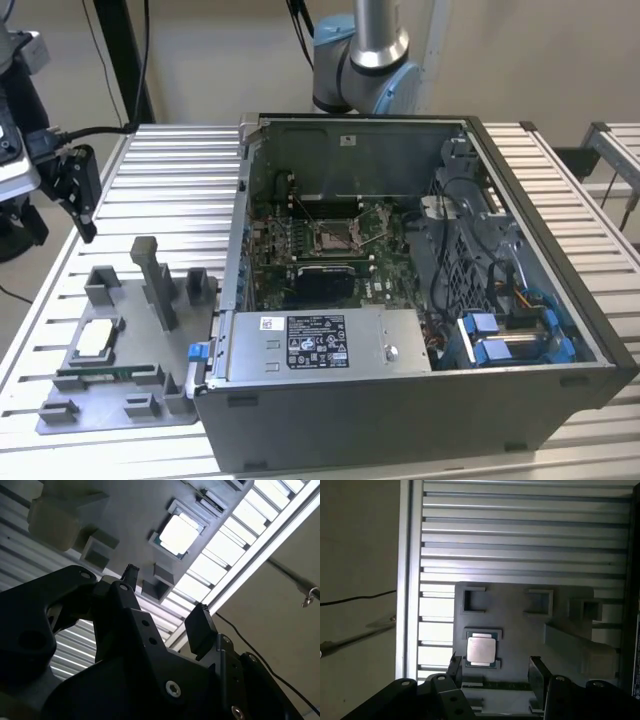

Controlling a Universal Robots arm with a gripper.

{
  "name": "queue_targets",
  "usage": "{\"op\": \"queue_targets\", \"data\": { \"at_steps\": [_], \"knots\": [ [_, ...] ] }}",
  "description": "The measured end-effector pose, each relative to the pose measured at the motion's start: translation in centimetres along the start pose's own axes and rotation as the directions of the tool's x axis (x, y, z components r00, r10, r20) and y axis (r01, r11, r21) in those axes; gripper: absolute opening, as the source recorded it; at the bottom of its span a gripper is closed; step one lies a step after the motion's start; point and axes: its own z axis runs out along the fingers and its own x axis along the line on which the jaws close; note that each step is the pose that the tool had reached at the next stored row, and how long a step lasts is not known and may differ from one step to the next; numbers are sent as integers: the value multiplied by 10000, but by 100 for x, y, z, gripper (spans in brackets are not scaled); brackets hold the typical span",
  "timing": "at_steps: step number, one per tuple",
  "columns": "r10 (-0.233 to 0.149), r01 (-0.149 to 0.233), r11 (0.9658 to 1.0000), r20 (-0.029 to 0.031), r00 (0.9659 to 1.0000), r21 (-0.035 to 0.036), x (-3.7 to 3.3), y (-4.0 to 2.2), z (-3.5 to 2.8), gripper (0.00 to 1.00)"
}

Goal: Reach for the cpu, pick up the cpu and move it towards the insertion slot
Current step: 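Pick up the cpu and move it towards the insertion slot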

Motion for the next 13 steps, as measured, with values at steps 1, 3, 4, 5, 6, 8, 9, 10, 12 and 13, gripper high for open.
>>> {"op": "queue_targets", "data": {
  "at_steps": [1,3,4,5,6,8,9,10,12,13],
  "knots": [
    [0,0,10000,0,10000,0,0,0,5,100],
    [0,0,10000,-3,10000,2,0,-1,17,100],
    [0,0,10000,-3,10000,2,0,-2,26,100],
    [0,0,10000,-3,10000,2,0,-2,35,100],
    [0,0,10000,-4,10000,3,0,-2,44,100],
    [0,0,10000,-3,10000,2,0,-3,64,100],
    [0,0,10000,-4,10000,3,0,-3,73,100],
    [0,0,10000,-3,10000,2,0,-4,84,100],
    [0,0,10000,-3,10000,2,0,-5,104,100],
    [0,0,10000,-3,10000,2,0,-5,114,100]
  ]
}}
